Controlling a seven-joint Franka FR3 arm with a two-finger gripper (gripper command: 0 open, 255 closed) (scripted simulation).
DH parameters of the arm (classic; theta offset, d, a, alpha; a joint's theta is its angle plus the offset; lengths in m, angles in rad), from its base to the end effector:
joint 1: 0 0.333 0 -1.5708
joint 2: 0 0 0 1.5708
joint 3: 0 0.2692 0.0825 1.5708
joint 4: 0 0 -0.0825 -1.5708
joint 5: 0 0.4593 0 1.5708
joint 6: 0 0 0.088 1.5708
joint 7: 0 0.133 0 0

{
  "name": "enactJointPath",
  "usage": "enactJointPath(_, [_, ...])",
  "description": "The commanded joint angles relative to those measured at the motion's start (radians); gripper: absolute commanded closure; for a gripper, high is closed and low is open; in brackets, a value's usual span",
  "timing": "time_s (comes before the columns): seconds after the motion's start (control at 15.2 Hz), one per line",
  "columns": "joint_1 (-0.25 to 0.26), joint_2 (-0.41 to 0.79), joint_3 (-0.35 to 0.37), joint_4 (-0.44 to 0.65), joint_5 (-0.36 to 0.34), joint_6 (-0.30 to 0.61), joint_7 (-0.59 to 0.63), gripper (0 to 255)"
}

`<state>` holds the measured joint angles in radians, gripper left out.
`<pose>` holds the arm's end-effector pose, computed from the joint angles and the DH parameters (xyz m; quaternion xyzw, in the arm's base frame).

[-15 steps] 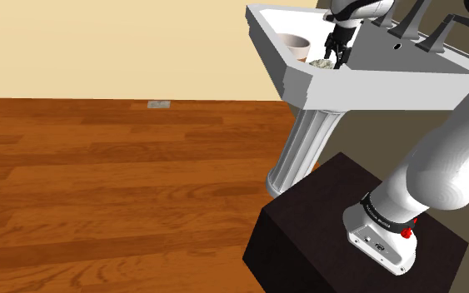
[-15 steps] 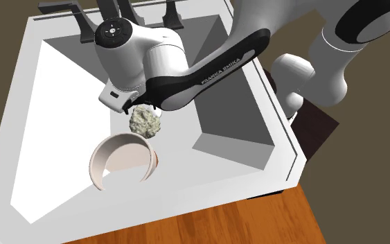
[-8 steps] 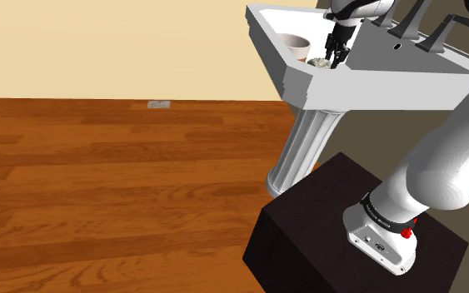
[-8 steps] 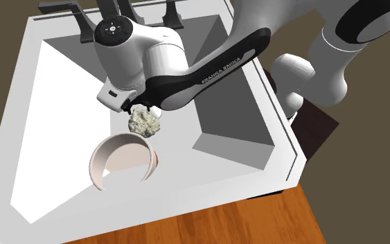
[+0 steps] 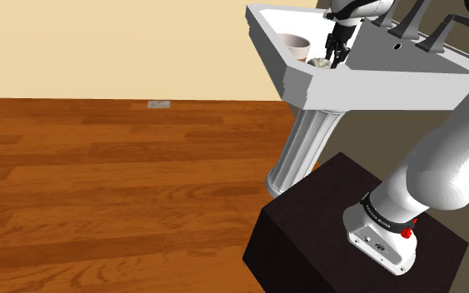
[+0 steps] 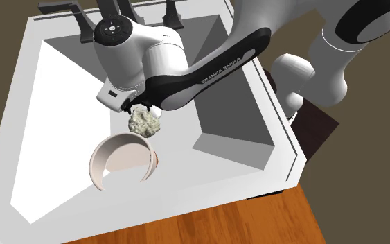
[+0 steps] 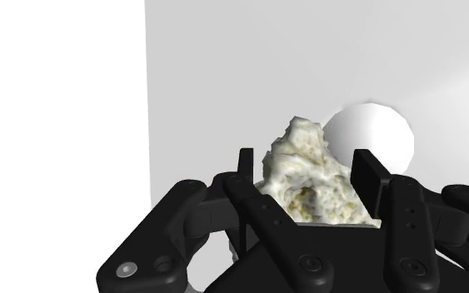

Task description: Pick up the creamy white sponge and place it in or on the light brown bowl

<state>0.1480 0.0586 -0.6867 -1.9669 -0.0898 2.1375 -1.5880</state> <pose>0.5550 -0.3368 0.3560 0.8505 0.5191 -0.0203 0.0824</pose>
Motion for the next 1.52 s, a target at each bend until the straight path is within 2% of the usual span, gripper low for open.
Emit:
enactJointPath(0.0, [0.0, -0.002, -0.001, 0.001, 0.0, -0.024, 0.002, 255])
enactJointPath(0.86, [0.002, -0.041, 0.008, 0.141, -0.02, -0.194, 0.003, 255])
enactJointPath(0.92, [0.013, -0.029, 0.021, 0.109, -0.019, -0.184, 0.004, 255])
enactJointPath(0.99, [0.013, -0.029, 0.021, 0.109, -0.019, -0.184, 0.004, 0])
enactJointPath(1.19, [0.039, -0.25, 0.072, -0.118, -0.145, -0.027, 0.338, 0])
enactJointPath(1.45, [-0.03, -0.451, 0.227, -0.366, -0.3, 0.17, 0.799, 0])
